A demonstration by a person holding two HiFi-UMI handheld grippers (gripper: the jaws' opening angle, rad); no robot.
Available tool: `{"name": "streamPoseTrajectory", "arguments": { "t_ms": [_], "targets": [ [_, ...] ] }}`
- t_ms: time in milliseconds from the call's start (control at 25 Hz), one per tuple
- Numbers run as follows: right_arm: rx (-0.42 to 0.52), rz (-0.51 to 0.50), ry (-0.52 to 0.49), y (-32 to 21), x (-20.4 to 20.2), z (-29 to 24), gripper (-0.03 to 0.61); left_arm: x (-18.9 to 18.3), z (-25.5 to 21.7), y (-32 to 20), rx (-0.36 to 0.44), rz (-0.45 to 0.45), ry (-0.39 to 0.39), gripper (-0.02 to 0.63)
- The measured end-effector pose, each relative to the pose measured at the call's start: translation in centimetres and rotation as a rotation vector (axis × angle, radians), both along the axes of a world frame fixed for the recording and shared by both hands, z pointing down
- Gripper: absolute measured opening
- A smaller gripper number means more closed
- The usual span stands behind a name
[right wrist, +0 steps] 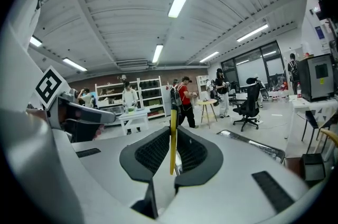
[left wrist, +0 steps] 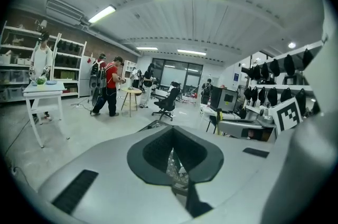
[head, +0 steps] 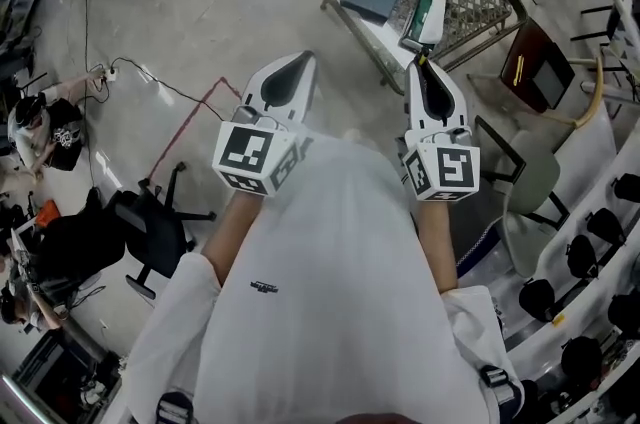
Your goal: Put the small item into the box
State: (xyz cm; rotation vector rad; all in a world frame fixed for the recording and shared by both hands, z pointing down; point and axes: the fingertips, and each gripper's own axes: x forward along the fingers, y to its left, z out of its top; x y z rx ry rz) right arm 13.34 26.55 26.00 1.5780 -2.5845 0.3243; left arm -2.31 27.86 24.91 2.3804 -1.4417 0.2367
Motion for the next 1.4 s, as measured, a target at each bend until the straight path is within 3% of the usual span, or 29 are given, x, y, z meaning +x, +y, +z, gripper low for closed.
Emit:
{"name": "streamPoseTrajectory", "arguments": {
  "t_ms": [280,680,920,1400],
  "targets": [
    [-0.013,0.035,0.009,-7.4,-3.5,-0.1,0.034,-3.4,-0.3,-8.0,-0.012,0.033,0.022,0.003],
    [-0.035,0.146,0.045,-17.2,-7.8,-0.2,0.035,-7.8,0.3,-18.3,-0.046,0.152,0.045,0.003],
    [-0.061,0.182,0.073,-21.5,-9.4,0.3,0.035,-10.6,0.5,-23.3,-0.052,0.161,0.066,0.003],
    [-0.063,0.177,0.105,-27.1,-7.4,-0.1,0.035,-7.8,0.5,-28.5,-0.059,0.208,0.069,0.003]
  ]
}}
